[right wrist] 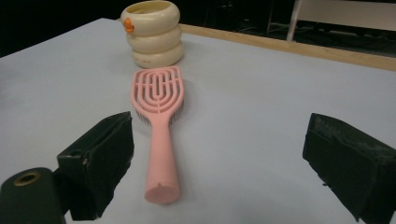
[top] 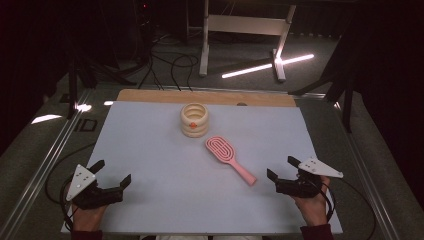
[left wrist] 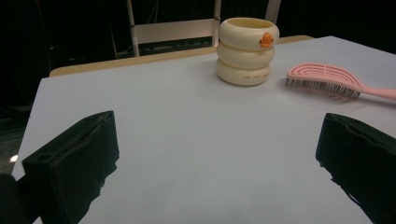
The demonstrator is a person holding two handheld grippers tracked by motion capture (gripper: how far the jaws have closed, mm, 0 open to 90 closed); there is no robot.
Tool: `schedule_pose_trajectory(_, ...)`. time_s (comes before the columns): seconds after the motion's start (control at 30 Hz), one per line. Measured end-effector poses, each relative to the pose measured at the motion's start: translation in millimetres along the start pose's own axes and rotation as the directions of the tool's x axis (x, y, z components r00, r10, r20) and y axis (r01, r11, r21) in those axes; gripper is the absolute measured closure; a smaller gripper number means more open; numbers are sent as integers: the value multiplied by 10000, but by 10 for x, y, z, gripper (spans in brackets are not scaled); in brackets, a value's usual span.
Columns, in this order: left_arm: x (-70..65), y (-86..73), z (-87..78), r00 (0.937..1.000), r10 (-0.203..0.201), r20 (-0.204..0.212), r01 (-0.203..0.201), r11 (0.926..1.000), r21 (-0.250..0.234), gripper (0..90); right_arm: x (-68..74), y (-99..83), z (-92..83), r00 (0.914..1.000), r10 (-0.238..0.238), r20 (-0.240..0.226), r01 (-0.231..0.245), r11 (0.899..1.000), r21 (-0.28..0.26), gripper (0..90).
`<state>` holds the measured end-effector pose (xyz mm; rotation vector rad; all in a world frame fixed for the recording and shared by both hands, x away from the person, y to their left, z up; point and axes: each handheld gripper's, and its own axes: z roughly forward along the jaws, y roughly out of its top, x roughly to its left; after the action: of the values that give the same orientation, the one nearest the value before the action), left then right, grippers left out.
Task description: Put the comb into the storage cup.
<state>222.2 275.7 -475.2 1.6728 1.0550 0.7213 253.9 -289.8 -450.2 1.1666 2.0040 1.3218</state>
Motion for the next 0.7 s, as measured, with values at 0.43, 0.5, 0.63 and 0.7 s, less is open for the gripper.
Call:
schedule_pose_trajectory(0.43, 9, -13, -12, 10000, 8, -37, -8, 10000, 7, 0, 162, 386, 288, 9958, -838, -359, 870, 9914, 980, 87)
schedule_pose_trajectory(0.5, 7, -16, -6, 10000, -4, -27, 4, 10000, 5, 0, 185, 432, 342, 9953, -887, -396, 927, 9889, 1161, 87)
schedule_pose_trajectory(0.63, 8, -25, 3, 10000, -10, -15, 11, 10000, 75, 0, 214, 507, 448, 9942, -970, -470, 1032, 9821, 1579, 87)
schedule_pose_trajectory(0.7, 11, -25, 0, 10000, -18, -16, 18, 10000, 73, 0, 225, 539, 500, 9939, -997, -479, 1067, 9785, 1764, 86)
